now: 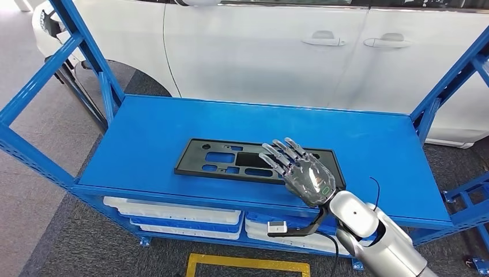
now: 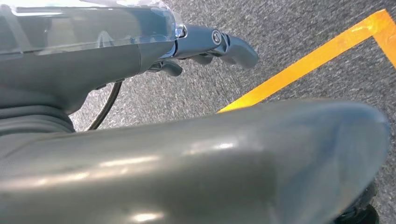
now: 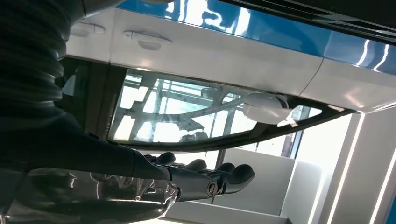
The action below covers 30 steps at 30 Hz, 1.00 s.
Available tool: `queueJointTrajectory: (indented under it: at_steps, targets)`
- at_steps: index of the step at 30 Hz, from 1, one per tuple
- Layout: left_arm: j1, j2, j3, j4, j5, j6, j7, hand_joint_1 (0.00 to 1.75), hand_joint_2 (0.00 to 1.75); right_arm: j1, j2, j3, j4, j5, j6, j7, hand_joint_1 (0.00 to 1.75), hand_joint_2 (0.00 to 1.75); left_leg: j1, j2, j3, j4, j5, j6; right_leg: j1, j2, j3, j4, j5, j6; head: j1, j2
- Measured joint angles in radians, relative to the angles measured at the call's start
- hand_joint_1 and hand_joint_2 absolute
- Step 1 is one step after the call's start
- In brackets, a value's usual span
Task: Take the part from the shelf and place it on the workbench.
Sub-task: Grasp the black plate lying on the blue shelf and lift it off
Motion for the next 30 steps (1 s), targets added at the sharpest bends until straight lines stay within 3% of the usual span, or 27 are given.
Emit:
queueJointTrajectory:
  at_steps: [2,3,4,5,7,9,13,14,15,17,19,20,21,22,24,25,28,30]
  targets:
    - [0.001,0.0,0.0,0.0,0.004,0.0,0.0,0.0,0.0,0.038,0.018,-0.01,-0.019,0.033,-0.003,0.015,0.0,1.75,0.002,0.001,-0.056,0.131,-0.07,-0.007,0.001,-0.001,0.0,0.0,-0.001,-0.006,0.0,0.0]
    - [0.003,0.0,0.0,0.0,0.004,0.0,0.0,0.0,0.0,0.057,0.028,-0.013,-0.029,0.048,0.001,0.02,0.0,1.75,0.003,0.001,-0.081,0.188,-0.093,-0.009,0.002,-0.001,-0.001,0.001,-0.001,-0.007,0.0,0.0]
    - [0.004,0.0,0.0,0.0,0.004,-0.001,0.0,0.0,0.0,0.073,0.037,-0.016,-0.038,0.059,0.007,0.023,0.0,1.75,0.003,0.001,-0.091,0.212,-0.095,-0.01,0.003,-0.001,-0.001,0.002,-0.002,-0.008,0.0,0.0]
    - [0.004,0.0,0.0,0.0,0.004,-0.002,0.0,0.0,0.0,0.087,0.047,-0.018,-0.046,0.067,0.015,0.025,0.0,1.75,0.003,0.001,-0.083,0.199,-0.079,-0.009,0.003,0.0,-0.001,0.002,-0.002,-0.008,0.0,0.0]
    - [0.002,0.0,0.0,0.0,0.002,-0.004,0.0,0.0,0.0,0.104,0.065,-0.023,-0.057,0.075,0.028,0.024,0.0,1.75,0.003,0.001,-0.017,0.071,-0.013,-0.003,0.004,0.002,0.001,0.005,-0.004,-0.006,0.0,0.0]
    - [-0.002,0.0,0.0,0.0,0.001,-0.004,-0.002,0.0,0.0,0.117,0.078,-0.029,-0.063,0.077,0.03,0.022,0.0,1.75,0.0,0.001,0.041,-0.046,0.027,0.007,0.008,0.003,0.001,0.009,-0.006,0.001,0.0,0.0]
    - [-0.001,-0.002,0.0,0.0,0.0,-0.005,-0.007,0.0,0.0,0.141,0.098,-0.039,-0.063,0.083,0.023,0.018,0.0,1.75,-0.002,0.0,0.055,-0.078,0.035,0.027,0.008,0.004,0.0,0.013,-0.008,0.022,0.0,0.0]
    - [-0.002,-0.003,0.0,0.0,-0.001,-0.005,-0.008,0.0,0.0,0.146,0.104,-0.041,-0.062,0.086,0.019,0.015,0.0,1.75,0.0,0.001,0.056,-0.082,0.038,0.033,0.007,0.004,-0.007,0.028,-0.021,0.028,0.0,0.0]
    - [-0.003,-0.005,0.0,0.0,-0.002,-0.005,-0.01,0.0,0.0,0.148,0.11,-0.043,-0.058,0.089,0.014,0.011,0.0,1.75,0.002,0.002,0.057,-0.085,0.041,0.037,0.005,0.004,-0.022,0.063,-0.044,0.033,0.0,0.0]
    - [-0.004,-0.007,0.0,0.0,-0.004,-0.005,-0.012,0.0,0.0,0.15,0.125,-0.047,-0.034,0.096,0.0,0.001,0.0,1.75,0.003,0.004,0.055,-0.085,0.042,0.04,0.002,0.003,-0.081,0.191,-0.111,0.041,0.0,0.0]
    - [-0.004,-0.008,-0.001,0.0,-0.006,-0.006,-0.014,0.0,0.0,0.149,0.145,-0.05,0.014,0.101,-0.015,-0.009,0.0,1.75,0.002,0.004,0.055,-0.085,0.042,0.04,-0.002,0.003,-0.129,0.293,-0.142,0.046,0.0,0.0]
    - [-0.004,-0.009,-0.001,0.0,-0.008,-0.006,-0.015,0.0,0.0,0.146,0.156,-0.052,0.04,0.106,-0.024,-0.012,0.0,1.75,0.002,0.003,0.055,-0.084,0.042,0.04,-0.003,0.003,-0.127,0.29,-0.129,0.046,0.0,0.0]
    - [-0.004,-0.009,-0.001,0.0,-0.009,-0.006,-0.015,0.0,0.0,0.139,0.167,-0.055,0.068,0.111,-0.033,-0.013,0.0,1.75,0.002,0.003,0.056,-0.084,0.041,0.039,-0.004,0.003,-0.105,0.244,-0.099,0.045,0.0,0.0]
    - [-0.004,-0.01,-0.002,0.0,-0.01,-0.006,-0.015,0.0,0.0,0.128,0.178,-0.058,0.095,0.116,-0.041,-0.014,0.0,1.75,0.002,0.002,0.058,-0.083,0.04,0.037,-0.004,0.003,-0.069,0.171,-0.061,0.042,0.0,0.0]
    - [-0.006,-0.012,-0.003,0.0,-0.012,-0.007,-0.015,0.0,0.0,0.099,0.199,-0.065,0.148,0.122,-0.056,-0.015,0.0,1.75,-0.001,0.002,0.057,-0.081,0.037,0.029,0.0,0.003,-0.009,0.046,-0.017,0.033,0.0,0.0]
    - [-0.007,-0.014,-0.003,0.0,-0.012,-0.007,-0.015,0.0,0.0,0.086,0.21,-0.068,0.172,0.123,-0.062,-0.018,0.0,1.75,-0.002,0.002,0.056,-0.081,0.037,0.025,0.003,0.004,0.003,0.018,-0.012,0.028,0.0,0.0]
    - [-0.01,-0.015,-0.004,0.0,-0.012,-0.007,-0.016,0.0,0.0,0.045,0.24,-0.073,0.246,0.126,-0.075,-0.028,0.0,1.75,-0.001,0.002,0.053,-0.078,0.034,0.009,0.004,0.005,0.003,0.009,-0.012,0.011,0.0,0.0]
    - [-0.012,-0.015,-0.004,0.0,-0.013,-0.007,-0.018,0.0,0.0,0.013,0.261,-0.074,0.293,0.131,-0.083,-0.029,0.0,1.75,0.0,0.003,0.034,-0.034,0.004,-0.002,0.0,0.004,0.005,0.004,-0.008,-0.003,0.0,0.0]
